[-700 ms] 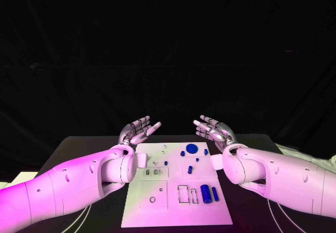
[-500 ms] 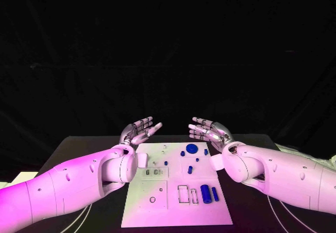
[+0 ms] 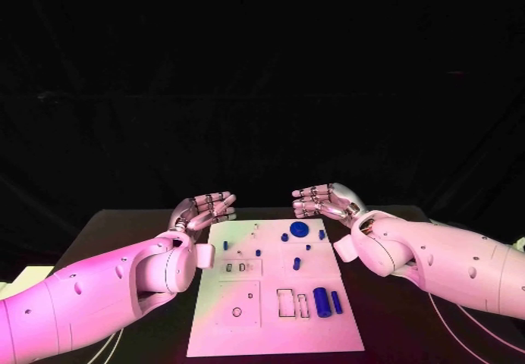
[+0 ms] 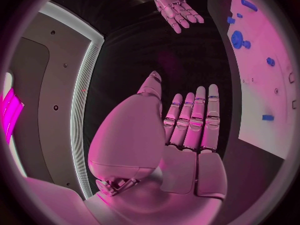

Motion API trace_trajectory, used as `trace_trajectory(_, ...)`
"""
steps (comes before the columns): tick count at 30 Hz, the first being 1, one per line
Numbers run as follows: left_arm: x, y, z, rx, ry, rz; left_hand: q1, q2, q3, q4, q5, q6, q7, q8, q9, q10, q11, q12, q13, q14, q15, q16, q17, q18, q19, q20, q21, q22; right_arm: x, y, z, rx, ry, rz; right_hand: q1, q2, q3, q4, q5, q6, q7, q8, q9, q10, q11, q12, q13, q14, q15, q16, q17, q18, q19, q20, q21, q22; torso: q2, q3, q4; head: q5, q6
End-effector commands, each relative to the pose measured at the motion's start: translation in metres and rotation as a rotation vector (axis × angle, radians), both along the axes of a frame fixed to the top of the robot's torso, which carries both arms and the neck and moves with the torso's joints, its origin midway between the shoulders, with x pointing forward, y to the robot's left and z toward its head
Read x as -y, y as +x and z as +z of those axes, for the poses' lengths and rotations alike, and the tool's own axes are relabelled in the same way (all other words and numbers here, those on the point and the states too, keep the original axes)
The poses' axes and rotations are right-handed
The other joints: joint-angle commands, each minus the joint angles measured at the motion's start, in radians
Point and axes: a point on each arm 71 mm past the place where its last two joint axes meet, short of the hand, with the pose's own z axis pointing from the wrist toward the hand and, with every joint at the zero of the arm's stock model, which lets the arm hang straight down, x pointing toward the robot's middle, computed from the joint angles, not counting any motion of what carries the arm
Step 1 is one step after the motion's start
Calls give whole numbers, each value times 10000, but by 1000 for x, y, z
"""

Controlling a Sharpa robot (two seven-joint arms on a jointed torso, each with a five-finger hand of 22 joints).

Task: Assemble the parts on the task board

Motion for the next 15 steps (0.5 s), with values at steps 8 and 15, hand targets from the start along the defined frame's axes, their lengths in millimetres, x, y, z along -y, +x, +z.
trace_trajectory(8, 3, -12, 19, 115, -659, -763, -123, 503, -192, -473, -17, 1165, 9, 144, 23, 1326, -263, 220, 26, 1442, -369, 229, 456, 198, 1586, -362, 390, 121, -4, 2, 22, 2455, -3125, 783, 98, -238, 292, -456, -16, 1058, 29, -21, 45, 1182, -361, -58, 38, 2215, -635, 384, 206, 232, 2046, -730, 1120, 345, 579, -90, 279, -254, 173)
trace_trajectory(15, 6, -26, 32, -143, -1200, -1200, -156, 588, -276, -612, -14, 1258, -9, 85, 16, 1468, -310, 195, 33, 1746, -458, 276, 685, 194, 1933, -463, 492, 172, -3, 7, 34, 2859, -4967, 797, 267, -472, 307, -477, 99, 1571, -195, 57, 69, 1918, -685, -6, 57, 3926, -1194, 1136, 740, 205, 3255, -1357, 2408, 997, 962, -154, 452, -437, 325)
